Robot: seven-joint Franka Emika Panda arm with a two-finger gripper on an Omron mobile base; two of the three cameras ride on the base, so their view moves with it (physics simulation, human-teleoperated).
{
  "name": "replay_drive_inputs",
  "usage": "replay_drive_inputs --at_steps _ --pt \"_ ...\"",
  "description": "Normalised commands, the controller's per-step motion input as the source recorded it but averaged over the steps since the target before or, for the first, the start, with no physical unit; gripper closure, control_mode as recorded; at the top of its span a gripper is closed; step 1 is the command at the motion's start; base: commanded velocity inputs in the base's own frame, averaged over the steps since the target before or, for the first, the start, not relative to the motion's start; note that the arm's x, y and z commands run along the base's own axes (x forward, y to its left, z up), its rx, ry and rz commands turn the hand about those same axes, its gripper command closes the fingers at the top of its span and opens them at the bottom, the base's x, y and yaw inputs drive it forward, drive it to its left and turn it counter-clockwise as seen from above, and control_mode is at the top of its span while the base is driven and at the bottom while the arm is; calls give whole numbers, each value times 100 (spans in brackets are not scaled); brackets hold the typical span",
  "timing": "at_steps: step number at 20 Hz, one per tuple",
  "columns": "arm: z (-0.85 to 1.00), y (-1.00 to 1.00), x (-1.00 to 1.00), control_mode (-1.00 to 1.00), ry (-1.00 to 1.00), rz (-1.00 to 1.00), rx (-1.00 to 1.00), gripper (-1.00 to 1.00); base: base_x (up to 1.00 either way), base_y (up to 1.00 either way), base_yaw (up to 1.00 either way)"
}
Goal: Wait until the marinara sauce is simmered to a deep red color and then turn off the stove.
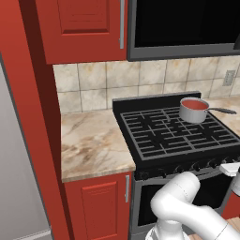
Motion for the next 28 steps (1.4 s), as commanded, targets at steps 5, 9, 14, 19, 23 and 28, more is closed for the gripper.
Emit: replay_drive_inputs --at_steps 5,9,14,19,23,28 --pt "0 0 0 -100 0 0 0 100 0 0 0" --pt "0 0 0 -100 0 0 0 100 0 0 0" --pt "0 0 0 -100 0 0 0 100 0 0 0" --pt "0 0 0 -100 0 0 0 100 0 0 0" --pt "0 0 0 -100 0 0 0 100 0 0 0" --pt "0 0 0 -100 2 -1 5 100 0 0 0"
